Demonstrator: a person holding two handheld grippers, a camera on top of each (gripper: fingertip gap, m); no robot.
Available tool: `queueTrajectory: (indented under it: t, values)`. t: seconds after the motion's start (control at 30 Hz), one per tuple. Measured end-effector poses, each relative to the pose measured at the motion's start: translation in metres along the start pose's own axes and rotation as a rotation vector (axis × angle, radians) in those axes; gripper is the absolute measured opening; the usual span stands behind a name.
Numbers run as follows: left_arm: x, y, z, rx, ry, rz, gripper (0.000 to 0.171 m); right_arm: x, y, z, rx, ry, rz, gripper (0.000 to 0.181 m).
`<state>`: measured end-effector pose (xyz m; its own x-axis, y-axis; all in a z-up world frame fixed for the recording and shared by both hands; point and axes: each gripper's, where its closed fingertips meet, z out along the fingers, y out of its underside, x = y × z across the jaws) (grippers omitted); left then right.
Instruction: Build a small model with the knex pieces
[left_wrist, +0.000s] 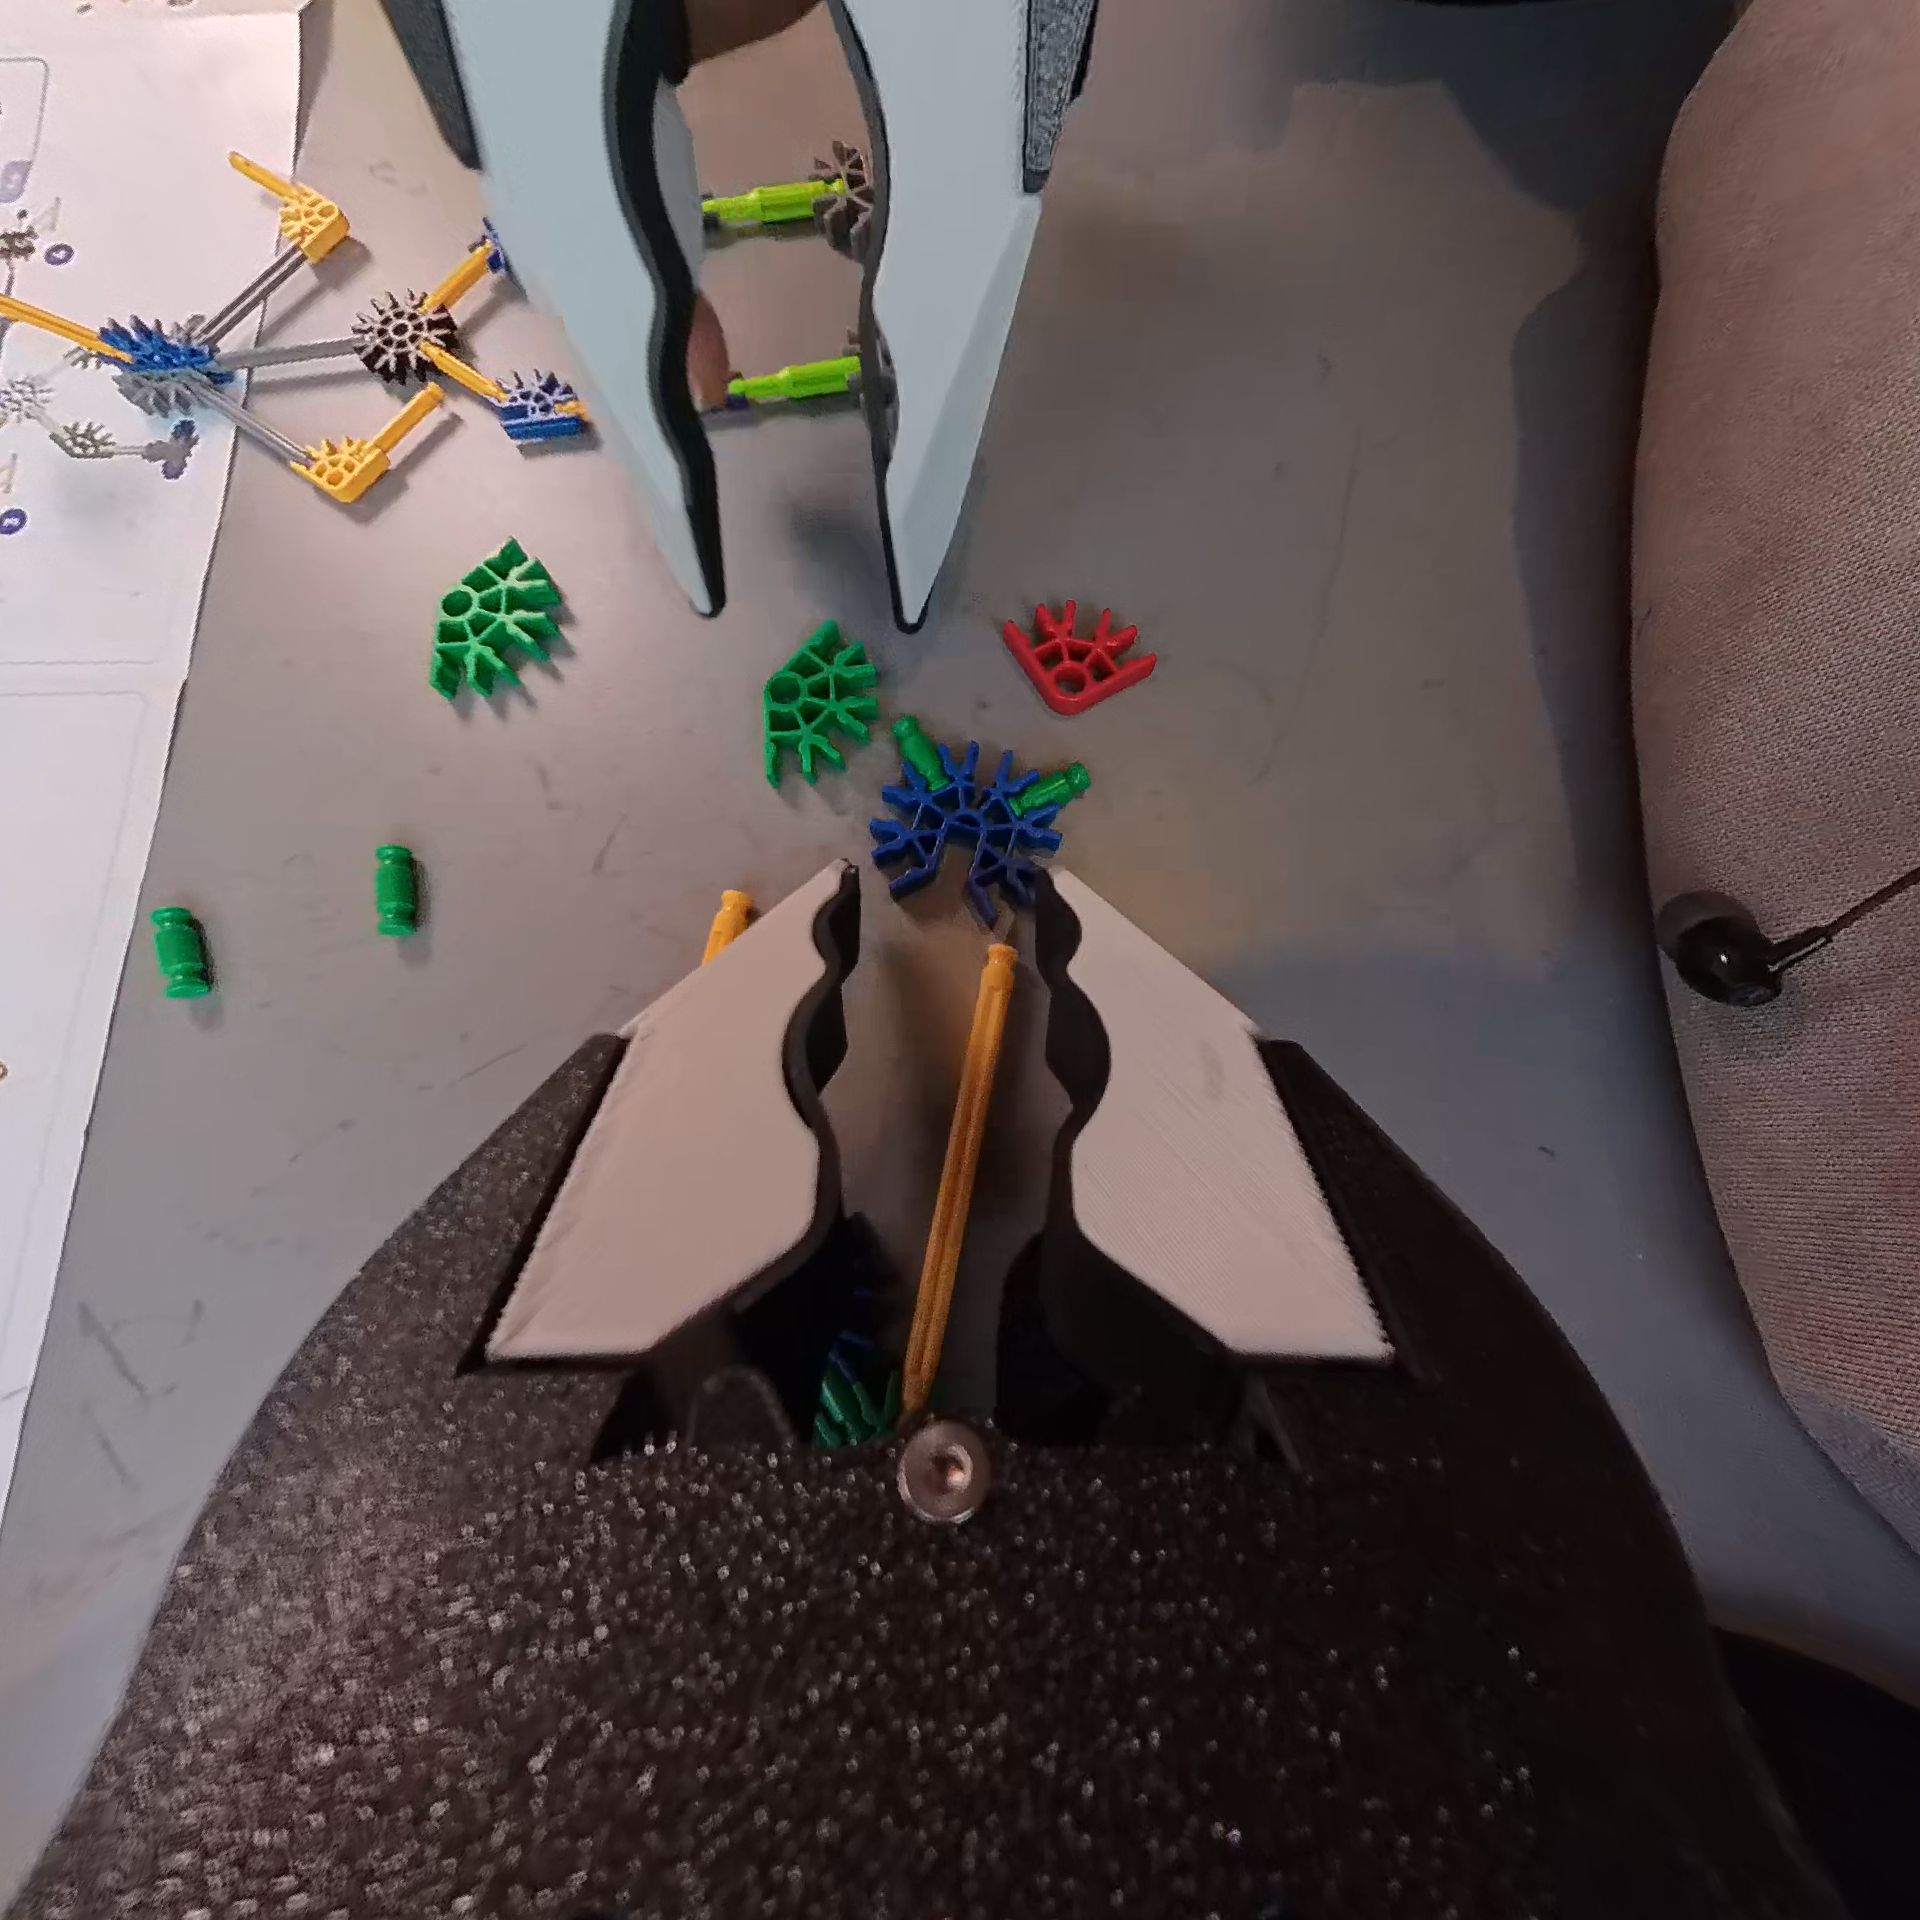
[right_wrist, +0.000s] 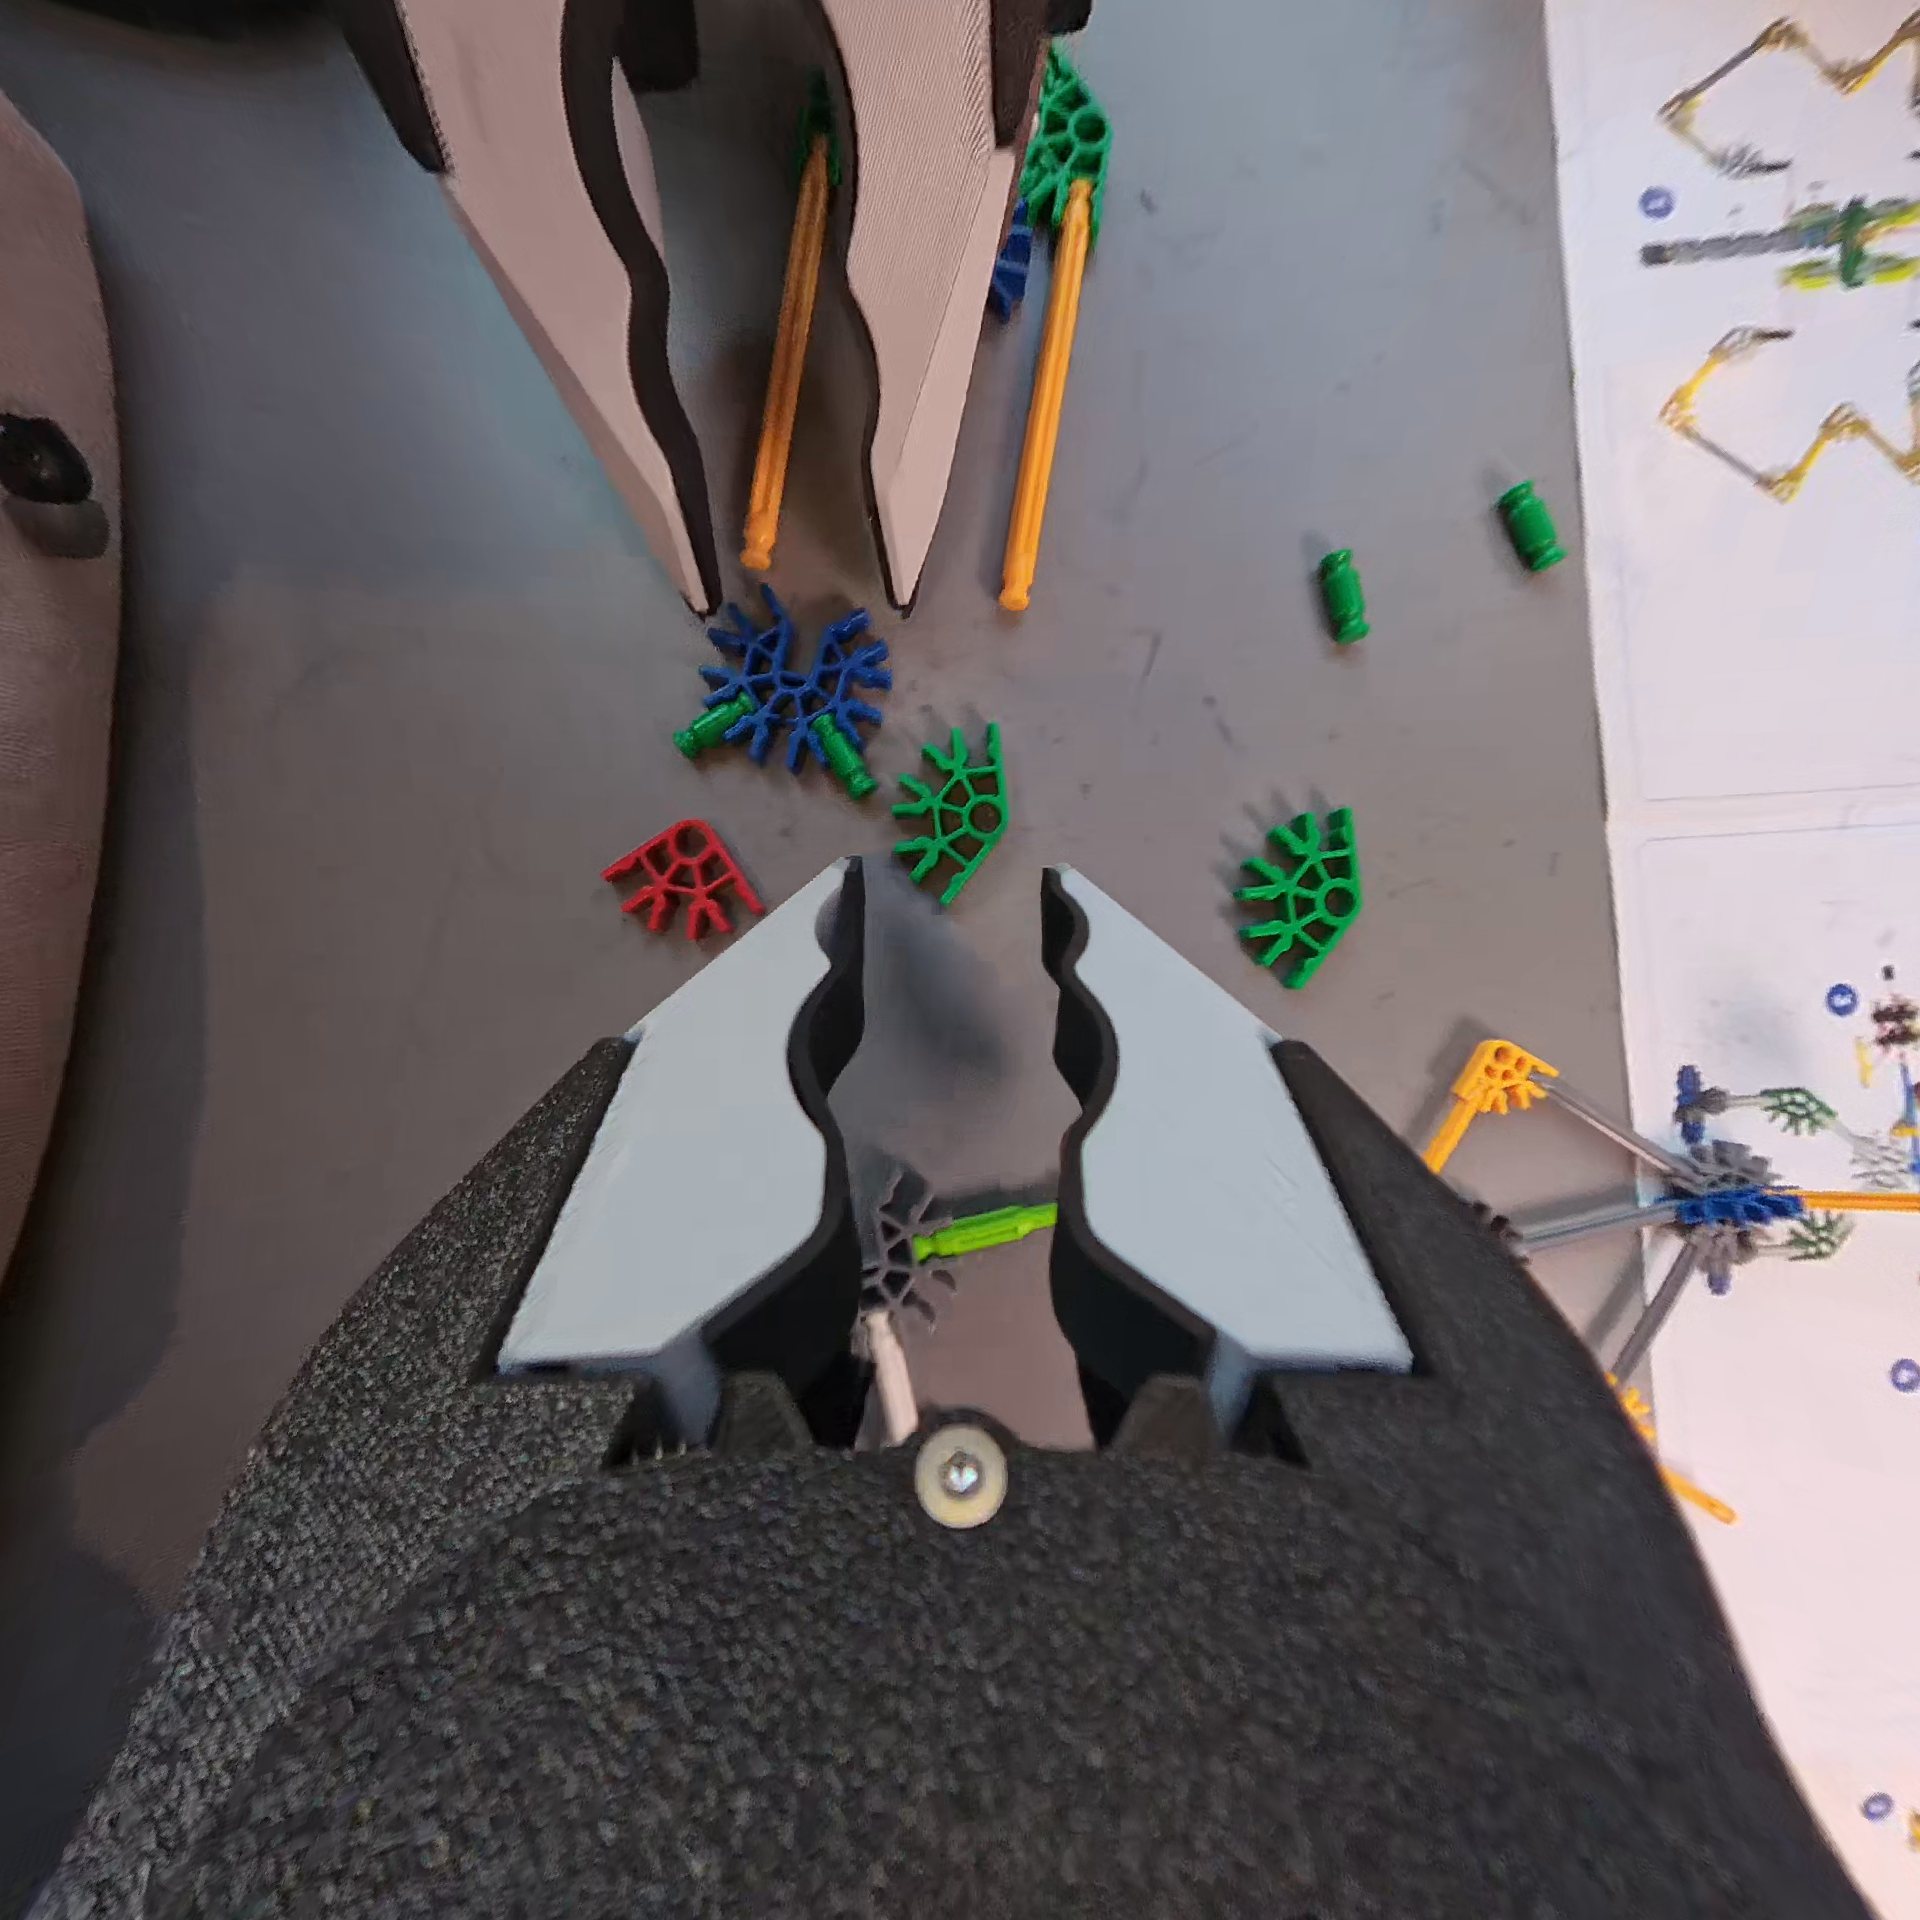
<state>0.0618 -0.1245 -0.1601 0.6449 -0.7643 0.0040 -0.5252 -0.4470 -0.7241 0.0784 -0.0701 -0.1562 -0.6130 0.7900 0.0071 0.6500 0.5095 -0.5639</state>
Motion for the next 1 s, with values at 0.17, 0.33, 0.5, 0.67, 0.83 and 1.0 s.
queueTrajectory:
  t: [0.17,0.33,0.5,0.67,0.83,1.0]
  values:
    - [0.005,-0.005,0.006,0.01,-0.003,0.037,0.05,-0.003,-0.007,0.01,0.026,-0.044,-0.051,0.044]
    - [0.003,-0.003,0.012,-0.014,-0.019,0.036,0.043,-0.004,0.002,0.01,-0.022,-0.02,-0.021,0.027]
    - [0.007,-0.002,0.011,-0.029,-0.004,0.03,0.036,-0.009,0.006,0.011,-0.051,-0.001,0.016,0.015]
    - [0.005,-0.007,0.003,0.003,-0.008,0.027,0.036,-0.014,0.006,0.007,-0.051,-0.003,0.021,0.015]
    - [-0.009,-0.014,-0.006,0.06,-0.047,-0.047,0.036,-0.005,-0.002,0.001,0.023,0.024,0.03,0.024]
    - [-0.012,-0.008,0.002,0.018,-0.065,-0.075,0.036,0.001,-0.021,-0.003,0.126,0.04,0.028,0.005]
